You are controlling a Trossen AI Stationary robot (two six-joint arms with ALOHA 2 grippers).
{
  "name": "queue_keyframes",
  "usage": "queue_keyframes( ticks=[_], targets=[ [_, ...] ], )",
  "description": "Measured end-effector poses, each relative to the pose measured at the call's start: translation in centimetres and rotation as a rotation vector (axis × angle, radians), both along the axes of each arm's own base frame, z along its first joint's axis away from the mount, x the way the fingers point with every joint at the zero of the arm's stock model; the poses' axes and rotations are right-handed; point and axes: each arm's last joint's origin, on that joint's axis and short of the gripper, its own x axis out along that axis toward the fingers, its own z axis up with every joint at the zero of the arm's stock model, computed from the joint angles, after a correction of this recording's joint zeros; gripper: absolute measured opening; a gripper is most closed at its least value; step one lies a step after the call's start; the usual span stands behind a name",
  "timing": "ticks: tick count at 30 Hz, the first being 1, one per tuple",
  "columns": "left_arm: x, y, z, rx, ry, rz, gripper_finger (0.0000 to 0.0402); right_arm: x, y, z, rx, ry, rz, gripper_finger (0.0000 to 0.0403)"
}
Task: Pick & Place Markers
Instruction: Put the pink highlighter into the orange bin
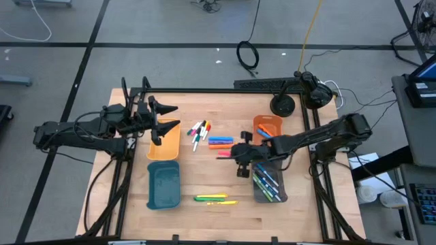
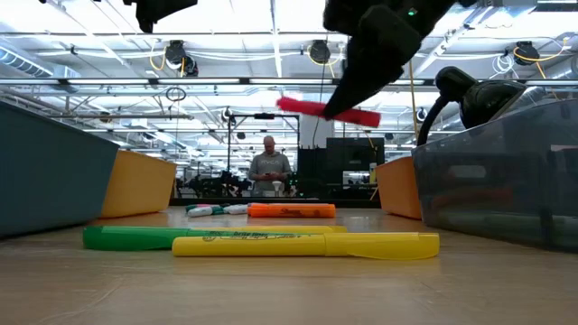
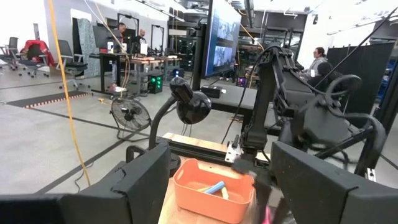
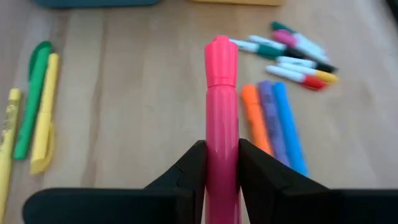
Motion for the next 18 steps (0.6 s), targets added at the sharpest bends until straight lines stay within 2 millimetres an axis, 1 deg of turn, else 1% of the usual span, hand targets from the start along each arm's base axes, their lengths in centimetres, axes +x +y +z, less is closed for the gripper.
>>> queue_keyframes(
  ticks=[5, 10, 14, 18],
  targets=[
    [0.0, 0.0, 0.0, 0.000, 0.000, 0.000, 0.0282, -3.1, -0.7, 0.9, 0.028, -0.052, -0.072, 0.0070],
    [0.0, 0.0, 0.0, 0.000, 0.000, 0.000, 0.0282, -6.2, -1.7, 1.4, 0.008, -0.120, -0.196, 0.0070],
    [0.0, 0.0, 0.0, 0.000, 0.000, 0.000, 0.0282, -8.2, -2.3, 1.4, -0.008, -0.167, -0.280, 0.0070],
    [0.0, 0.0, 0.0, 0.000, 0.001, 0.000, 0.0282, -9.7, -3.1, 1.3, 0.015, -0.190, -0.366, 0.0070]
  ],
)
